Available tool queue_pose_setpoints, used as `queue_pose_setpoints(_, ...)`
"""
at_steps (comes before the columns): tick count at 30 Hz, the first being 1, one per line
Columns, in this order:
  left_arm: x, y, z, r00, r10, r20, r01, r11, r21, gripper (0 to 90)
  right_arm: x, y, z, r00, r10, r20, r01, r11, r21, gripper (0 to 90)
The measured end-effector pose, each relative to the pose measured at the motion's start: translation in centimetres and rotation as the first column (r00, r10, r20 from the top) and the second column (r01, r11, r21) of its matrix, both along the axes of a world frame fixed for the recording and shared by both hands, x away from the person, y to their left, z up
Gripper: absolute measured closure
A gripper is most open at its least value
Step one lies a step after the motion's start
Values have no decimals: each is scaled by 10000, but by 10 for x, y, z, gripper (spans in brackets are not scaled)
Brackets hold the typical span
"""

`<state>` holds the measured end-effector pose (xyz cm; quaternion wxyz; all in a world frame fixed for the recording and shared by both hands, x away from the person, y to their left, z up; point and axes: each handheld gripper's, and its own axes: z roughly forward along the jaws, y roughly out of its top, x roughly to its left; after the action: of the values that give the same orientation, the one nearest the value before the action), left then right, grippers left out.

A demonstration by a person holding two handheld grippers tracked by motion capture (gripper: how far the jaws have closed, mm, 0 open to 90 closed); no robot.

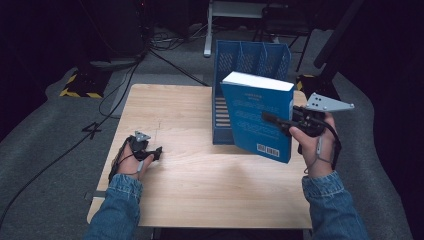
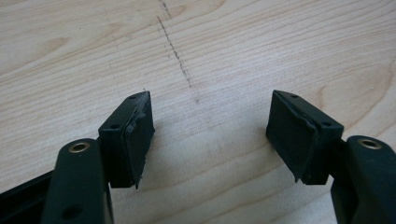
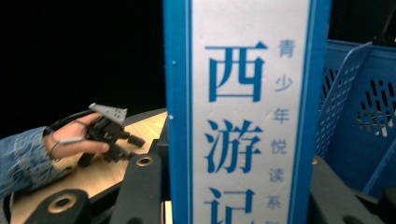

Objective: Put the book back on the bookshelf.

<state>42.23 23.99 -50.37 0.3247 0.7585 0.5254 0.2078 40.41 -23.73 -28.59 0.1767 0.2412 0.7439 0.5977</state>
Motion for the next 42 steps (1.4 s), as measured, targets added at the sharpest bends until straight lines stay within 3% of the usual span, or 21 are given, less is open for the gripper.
queue_pose_setpoints(9, -14, 5, 0, 9999, 124, 20, -124, 9999, 9, 316, 31, 21, 17, 9993, -90, 367, 78, 9994, 350, 623)
queue_pose_setpoints(13, -17, 7, 0, 9999, 141, 7, -141, 9999, -1, 316, 46, 34, 20, 9962, -590, 646, 542, 9958, 733, 623)
queue_pose_setpoints(21, -18, 8, 0, 9999, 100, -23, -100, 9999, 19, 316, 76, 51, 27, 9926, -983, 706, 895, 9888, 1192, 623)
queue_pose_setpoints(26, -18, 8, 0, 10000, 64, -18, -64, 10000, -2, 314, 93, 56, 26, 9885, -1325, 734, 1182, 9777, 1738, 623)
queue_pose_setpoints(33, -17, 10, 0, 10000, -69, -9, 69, 10000, -44, 312, 109, 59, 25, 9778, -1999, 634, 1772, 9490, 2609, 624)
queue_pose_setpoints(39, -17, 10, 0, 9999, -121, -23, 121, 9999, -17, 310, 123, 65, 30, 9654, -2533, 619, 2293, 9379, 2604, 624)
queue_pose_setpoints(42, -17, 10, 0, 9999, -163, -44, 163, 9998, -118, 294, 133, 68, 31, 9640, -2612, 502, 2391, 9336, 2670, 624)
